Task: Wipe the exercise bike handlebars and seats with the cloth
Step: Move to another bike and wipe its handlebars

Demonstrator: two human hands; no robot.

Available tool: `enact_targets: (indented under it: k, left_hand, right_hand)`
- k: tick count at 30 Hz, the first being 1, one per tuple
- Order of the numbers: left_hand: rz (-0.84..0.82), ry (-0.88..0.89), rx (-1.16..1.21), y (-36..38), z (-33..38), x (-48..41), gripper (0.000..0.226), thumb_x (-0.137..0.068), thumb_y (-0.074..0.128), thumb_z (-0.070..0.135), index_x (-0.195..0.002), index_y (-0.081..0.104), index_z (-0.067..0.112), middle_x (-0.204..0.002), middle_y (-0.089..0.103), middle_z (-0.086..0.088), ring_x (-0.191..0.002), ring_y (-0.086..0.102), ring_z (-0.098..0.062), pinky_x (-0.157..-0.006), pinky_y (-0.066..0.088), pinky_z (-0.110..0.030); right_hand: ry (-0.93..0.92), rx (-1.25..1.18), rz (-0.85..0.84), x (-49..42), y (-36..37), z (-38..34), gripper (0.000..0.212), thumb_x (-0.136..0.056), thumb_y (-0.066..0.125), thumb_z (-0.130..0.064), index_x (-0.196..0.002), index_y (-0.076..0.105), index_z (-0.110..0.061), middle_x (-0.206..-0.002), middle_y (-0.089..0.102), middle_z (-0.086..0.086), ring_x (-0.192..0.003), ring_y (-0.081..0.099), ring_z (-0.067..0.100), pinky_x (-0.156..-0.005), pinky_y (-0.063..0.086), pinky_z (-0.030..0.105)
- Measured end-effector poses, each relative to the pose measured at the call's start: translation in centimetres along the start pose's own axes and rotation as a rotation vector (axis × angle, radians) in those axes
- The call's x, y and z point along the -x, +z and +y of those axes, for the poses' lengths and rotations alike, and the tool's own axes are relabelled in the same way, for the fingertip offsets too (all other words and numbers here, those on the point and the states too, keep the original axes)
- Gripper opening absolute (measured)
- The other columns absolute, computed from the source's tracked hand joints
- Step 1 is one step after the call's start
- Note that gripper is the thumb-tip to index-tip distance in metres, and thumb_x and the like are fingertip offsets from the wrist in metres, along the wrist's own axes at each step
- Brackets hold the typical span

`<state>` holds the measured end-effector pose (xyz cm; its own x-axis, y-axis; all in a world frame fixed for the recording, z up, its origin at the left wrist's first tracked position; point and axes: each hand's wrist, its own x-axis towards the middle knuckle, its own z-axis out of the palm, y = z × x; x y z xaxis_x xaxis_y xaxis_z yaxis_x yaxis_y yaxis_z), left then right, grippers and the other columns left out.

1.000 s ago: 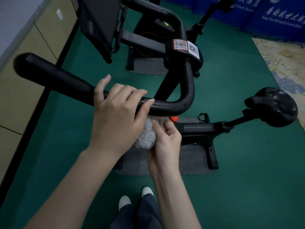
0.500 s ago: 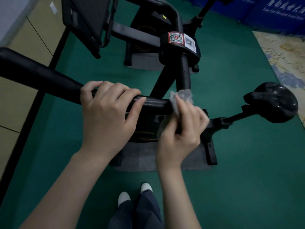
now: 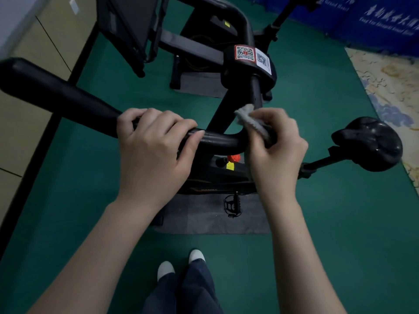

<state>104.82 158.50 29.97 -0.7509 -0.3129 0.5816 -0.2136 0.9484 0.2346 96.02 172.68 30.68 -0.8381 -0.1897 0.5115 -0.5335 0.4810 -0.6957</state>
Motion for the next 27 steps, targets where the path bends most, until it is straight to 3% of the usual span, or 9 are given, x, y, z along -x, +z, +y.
enact_targets:
  k: [3, 7, 10, 13, 18, 21, 24, 27]
  left_hand:
    - [0.010, -0.007, 0.000, 0.0, 0.0, 0.1, 0.026, -0.097, 0.050, 0.036, -0.095, 0.070, 0.020, -0.088, 0.066, 0.006, -0.087, 0.059, -0.020, -0.091, 0.023, -0.035]
    - [0.012, 0.008, 0.005, 0.0, -0.2, 0.1, 0.026, -0.097, 0.049, 0.036, -0.095, 0.070, 0.020, -0.087, 0.066, 0.007, -0.087, 0.059, -0.020, -0.090, 0.024, -0.035]
    - [0.017, 0.005, 0.007, 0.1, -0.1, 0.1, 0.026, -0.097, 0.049, 0.036, -0.094, 0.070, 0.020, -0.087, 0.066, 0.007, -0.086, 0.059, -0.019, -0.090, 0.025, -0.034]
    - [0.022, 0.004, 0.003, 0.2, -0.2, 0.2, 0.026, -0.097, 0.049, 0.035, -0.093, 0.070, 0.021, -0.086, 0.066, 0.007, -0.086, 0.059, -0.019, -0.090, 0.025, -0.034]
    - [0.028, 0.004, 0.004, 0.3, -0.2, 0.2, 0.029, -0.098, 0.046, 0.036, -0.092, 0.070, 0.021, -0.086, 0.066, 0.007, -0.085, 0.059, -0.019, -0.091, 0.026, -0.034]
    - [0.038, 0.011, -0.006, 0.3, -0.3, 0.2, 0.029, -0.098, 0.045, 0.036, -0.092, 0.070, 0.021, -0.085, 0.065, 0.007, -0.084, 0.058, -0.019, -0.090, 0.026, -0.034]
    - [0.044, 0.021, -0.007, 0.3, -0.4, 0.2, 0.029, -0.098, 0.045, 0.036, -0.092, 0.070, 0.021, -0.085, 0.065, 0.007, -0.084, 0.059, -0.019, -0.091, 0.026, -0.034]
    - [0.043, 0.023, -0.004, 0.2, -0.4, 0.2, 0.029, -0.098, 0.046, 0.036, -0.092, 0.070, 0.020, -0.085, 0.066, 0.007, -0.084, 0.060, -0.019, -0.091, 0.026, -0.034]
  right_hand:
    - [-0.156, 0.045, -0.131, 1.1, 0.1, -1.2, 0.014, -0.082, 0.067, -0.002, -0.092, 0.067, -0.012, -0.080, 0.047, -0.021, -0.082, 0.057, 0.018, -0.074, 0.036, 0.005]
    - [-0.058, 0.066, -0.161, -0.5, -1.2, -0.4, 0.009, -0.088, 0.065, -0.012, -0.095, 0.067, -0.015, -0.086, 0.060, -0.005, -0.083, 0.059, 0.018, -0.072, 0.035, 0.003]
    - [-0.036, 0.083, -0.207, -0.9, -0.8, -1.4, 0.006, -0.088, 0.063, -0.011, -0.093, 0.065, -0.014, -0.083, 0.061, -0.011, -0.086, 0.059, 0.022, -0.071, 0.038, 0.011]
    - [-0.048, 0.120, -0.401, -1.6, -0.2, -2.9, 0.007, -0.087, 0.062, -0.013, -0.092, 0.065, -0.017, -0.084, 0.068, -0.004, -0.087, 0.062, 0.024, -0.077, 0.047, 0.033]
    - [0.033, 0.304, -0.851, -6.7, 0.8, -3.7, 0.005, -0.088, 0.063, -0.023, -0.089, 0.064, -0.027, -0.099, 0.067, 0.005, -0.096, 0.060, 0.018, -0.074, 0.039, 0.021]
    - [0.021, 0.336, -1.049, -7.9, 1.4, -4.0, 0.004, -0.086, 0.066, -0.029, -0.089, 0.065, -0.026, -0.098, 0.067, 0.004, -0.096, 0.060, 0.016, -0.081, 0.044, 0.023]
    - [-0.114, 0.436, -1.091, -8.7, 0.5, -3.8, 0.010, -0.087, 0.065, -0.025, -0.096, 0.067, -0.020, -0.093, 0.068, 0.001, -0.095, 0.061, 0.015, -0.079, 0.044, 0.023]
    - [-0.233, 0.527, -0.996, -8.8, -0.5, -3.3, 0.019, -0.088, 0.060, -0.012, -0.106, 0.067, -0.013, -0.098, 0.068, 0.004, -0.099, 0.059, 0.020, -0.078, 0.040, 0.023]
